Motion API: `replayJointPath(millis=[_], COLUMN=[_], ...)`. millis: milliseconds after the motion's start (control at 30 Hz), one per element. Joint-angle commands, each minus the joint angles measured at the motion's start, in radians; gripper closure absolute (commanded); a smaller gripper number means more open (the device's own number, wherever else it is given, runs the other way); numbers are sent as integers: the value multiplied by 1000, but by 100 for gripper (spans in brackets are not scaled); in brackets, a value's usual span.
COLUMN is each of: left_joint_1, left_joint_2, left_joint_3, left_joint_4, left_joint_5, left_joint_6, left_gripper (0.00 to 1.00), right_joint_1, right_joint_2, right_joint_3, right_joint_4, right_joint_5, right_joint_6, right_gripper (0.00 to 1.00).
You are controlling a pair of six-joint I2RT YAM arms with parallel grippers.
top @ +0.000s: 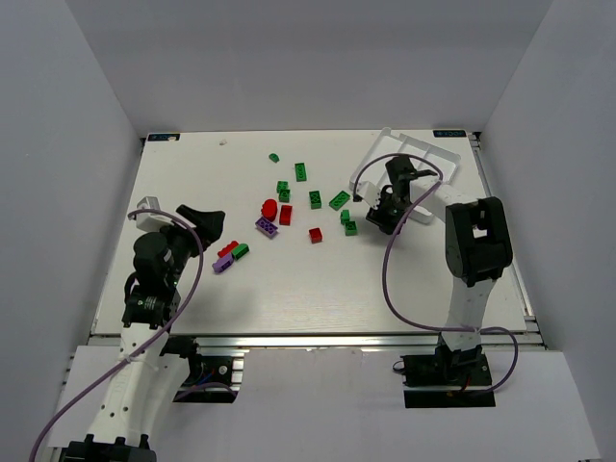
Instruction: Sort the legos into containers by color
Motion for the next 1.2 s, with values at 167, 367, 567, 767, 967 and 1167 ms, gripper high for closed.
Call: replayJointPath(millis=[167,367,567,767,967,1167], left_joint_1=[1,1,1,-1,-1,1], left_joint_2=[-8,-3,8,23,26,21], left_joint_3=[-16,-20,-33,-39,-52,-55], left_joint_4=[2,16,42,59,74,66], left_joint_5=[-4,4,15,27,36,33], left_joint_6=[-5,-6,-17,-19,-26,-29], left_gripper=[2,2,2,2,2,2], right_joint_1=[-25,-45,-101,-223,-325,-373], right_joint_2=[-29,-119,-193,-236,-198,-97], right_joint_3=[9,44,156,162,154,196], right_joint_4=[-48,-144,-145,73,191,199], right_joint_5=[-68,-261,-410,-360,-253,-222], right_joint_6=[-41,17,226,517,633,673], right_gripper=[64,99,100,100,100,100])
